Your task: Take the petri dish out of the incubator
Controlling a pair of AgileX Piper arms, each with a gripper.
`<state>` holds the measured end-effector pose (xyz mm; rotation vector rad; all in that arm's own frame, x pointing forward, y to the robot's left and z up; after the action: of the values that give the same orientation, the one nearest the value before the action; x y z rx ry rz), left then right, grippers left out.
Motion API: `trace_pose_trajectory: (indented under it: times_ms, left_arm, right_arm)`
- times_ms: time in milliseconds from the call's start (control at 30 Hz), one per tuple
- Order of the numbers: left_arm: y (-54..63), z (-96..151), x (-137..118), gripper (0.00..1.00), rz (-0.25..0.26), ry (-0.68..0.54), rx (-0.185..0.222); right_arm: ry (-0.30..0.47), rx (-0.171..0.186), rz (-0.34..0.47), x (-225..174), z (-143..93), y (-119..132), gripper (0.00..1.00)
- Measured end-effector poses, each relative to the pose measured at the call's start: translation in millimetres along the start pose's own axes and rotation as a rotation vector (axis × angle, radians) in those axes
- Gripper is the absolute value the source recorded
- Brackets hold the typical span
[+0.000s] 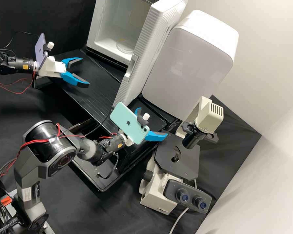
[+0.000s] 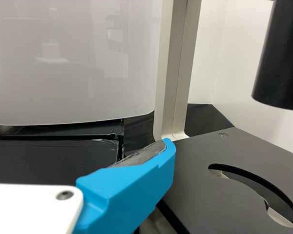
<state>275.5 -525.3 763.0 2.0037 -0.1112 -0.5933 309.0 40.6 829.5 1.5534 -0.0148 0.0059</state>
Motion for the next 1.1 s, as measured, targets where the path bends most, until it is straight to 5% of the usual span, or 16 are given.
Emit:
trace_pose_trajectory:
  times_ms: [400, 567, 767, 1100]
  left_arm:
    - [1.6, 1, 31, 1.00, -0.022, 0.010, -0.023]
    - [4.8, -3, 52, 1.00, -0.049, 0.041, 0.026]
    - [17.7, -5, 74, 1.00, -0.022, 0.049, 0.073]
    - [35.0, -10, 121, 1.00, -0.016, 0.081, 0.071]
  right_arm:
    - [0.000, 0.000, 0.000, 0, 0, 0, 1.00]
    - [0.000, 0.000, 0.000, 0, 0, 0, 1.00]
    - [0.000, 0.000, 0.000, 0, 0, 0, 1.00]
    - [0.000, 0.000, 0.000, 0, 0, 0, 1.00]
